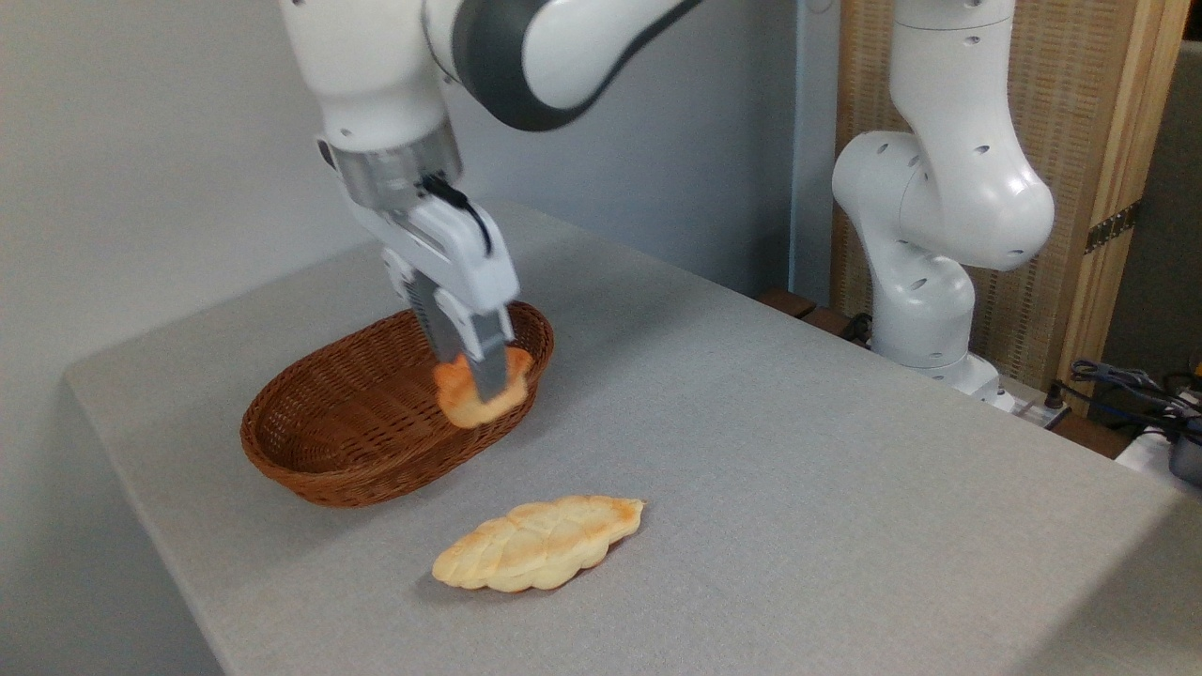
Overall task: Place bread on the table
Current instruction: 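Lift the orange roll out of the basket and move it beside the flat bread, then release the roll onto the table and raise the gripper away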
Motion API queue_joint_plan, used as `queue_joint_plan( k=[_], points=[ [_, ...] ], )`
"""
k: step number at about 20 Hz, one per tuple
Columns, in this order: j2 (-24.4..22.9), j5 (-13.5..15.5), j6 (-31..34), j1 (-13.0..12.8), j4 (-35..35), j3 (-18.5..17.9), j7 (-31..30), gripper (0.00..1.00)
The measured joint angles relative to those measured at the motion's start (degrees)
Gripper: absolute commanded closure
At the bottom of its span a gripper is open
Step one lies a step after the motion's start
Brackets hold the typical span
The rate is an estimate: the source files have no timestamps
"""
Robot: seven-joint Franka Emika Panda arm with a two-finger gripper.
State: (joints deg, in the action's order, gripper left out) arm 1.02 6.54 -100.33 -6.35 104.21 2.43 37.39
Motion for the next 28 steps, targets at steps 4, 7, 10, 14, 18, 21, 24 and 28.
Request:
queue_joint_plan(
  k=[4,7,10,14,18,21,24,28],
  points=[
    [-2.11,-1.42,0.05,0.06,7.01,-3.15,4.96,0.21],
    [-2.6,-1.83,-0.02,0.02,10.11,-3.34,6.51,0.09],
    [-2.62,-1.98,-0.05,-0.08,11.03,-3.34,6.71,0.01],
    [-2.53,-2.01,-0.32,-0.08,11.36,-3.34,6.78,0.0],
    [-2.51,-2.01,-1.97,-0.08,11.37,-3.34,6.79,0.0],
    [-2.52,-2.01,-2.6,-0.1,11.37,-3.34,6.8,0.0],
    [-2.52,-2.01,-3.4,-0.12,11.37,-3.34,6.8,0.0],
    [-2.59,-2.01,-5.17,-0.13,11.15,-3.34,6.8,0.0]
  ],
)
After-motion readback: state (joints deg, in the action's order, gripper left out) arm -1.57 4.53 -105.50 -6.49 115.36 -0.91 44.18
